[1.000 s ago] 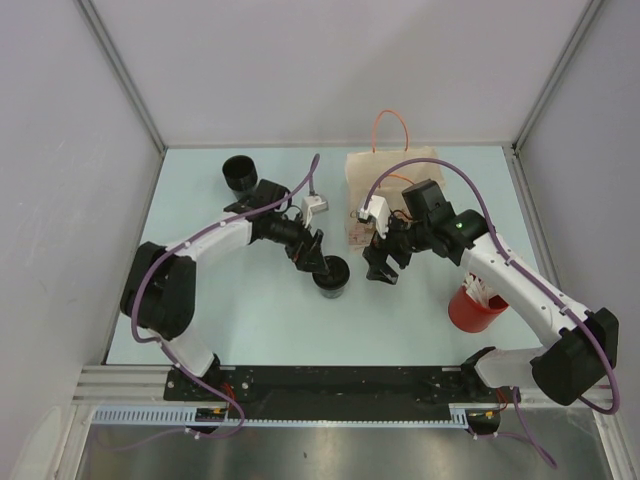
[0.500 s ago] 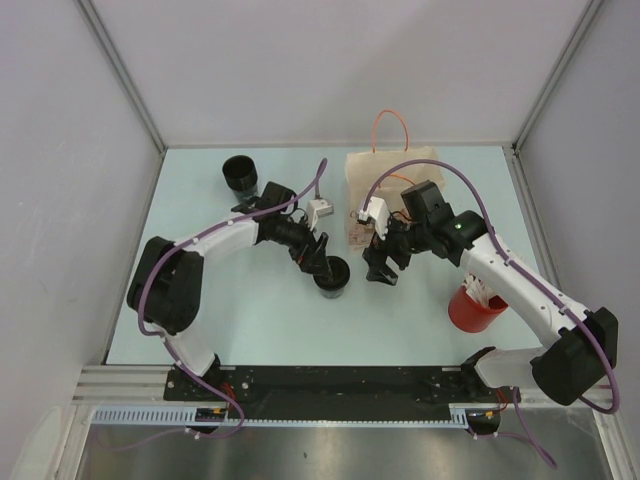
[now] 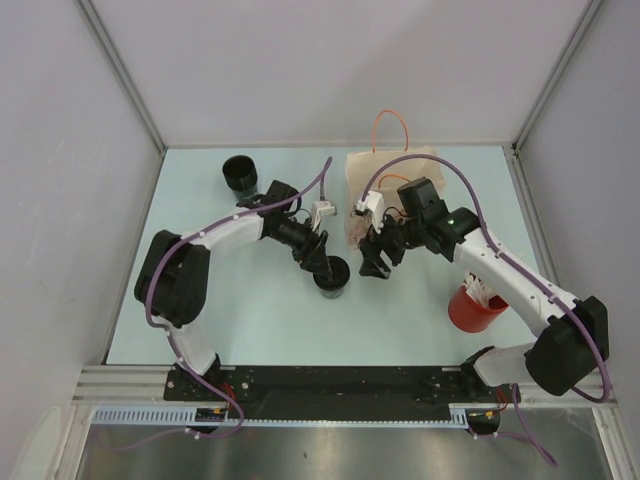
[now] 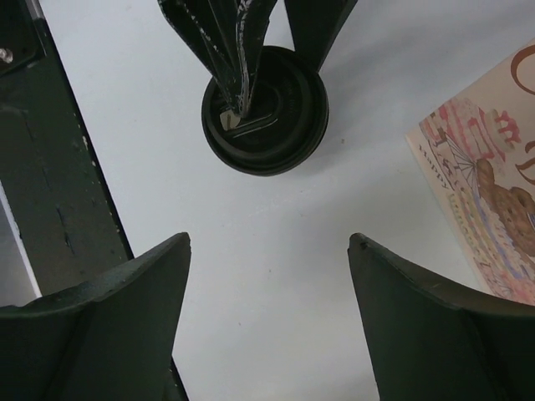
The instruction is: Pack the takeout coffee
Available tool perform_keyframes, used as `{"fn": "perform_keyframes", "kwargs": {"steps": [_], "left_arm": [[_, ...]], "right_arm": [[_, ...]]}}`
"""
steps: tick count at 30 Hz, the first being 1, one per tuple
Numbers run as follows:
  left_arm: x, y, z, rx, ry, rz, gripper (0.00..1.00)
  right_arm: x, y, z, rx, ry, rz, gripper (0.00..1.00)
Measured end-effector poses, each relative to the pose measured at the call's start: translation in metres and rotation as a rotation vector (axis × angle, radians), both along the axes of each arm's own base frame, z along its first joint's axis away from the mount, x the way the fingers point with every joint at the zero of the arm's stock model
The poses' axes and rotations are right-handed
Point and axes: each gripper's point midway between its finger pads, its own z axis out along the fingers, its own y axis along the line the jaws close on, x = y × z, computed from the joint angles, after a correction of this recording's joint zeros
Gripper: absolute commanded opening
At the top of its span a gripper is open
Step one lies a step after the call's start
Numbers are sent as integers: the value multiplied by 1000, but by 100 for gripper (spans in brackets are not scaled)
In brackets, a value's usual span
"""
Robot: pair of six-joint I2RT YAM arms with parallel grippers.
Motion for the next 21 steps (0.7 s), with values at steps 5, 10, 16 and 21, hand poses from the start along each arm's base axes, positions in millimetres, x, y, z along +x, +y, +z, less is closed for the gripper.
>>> {"fn": "perform_keyframes", "kwargs": {"steps": [5, 10, 16, 21], "left_arm": [[-4, -3, 0, -20, 33, -42, 60], [-5, -4, 0, -34, 29, -63, 60], [-5, -4, 0, -41, 20, -76, 60], [-6, -6, 0, -58, 16, -95, 61]], "right_arm": [[10, 11, -8, 33, 62, -50, 60], [16, 17, -18, 54, 100, -101, 49], [25, 18, -37, 54, 145, -168, 38], [30, 17, -59, 36, 182, -224, 36]]}}
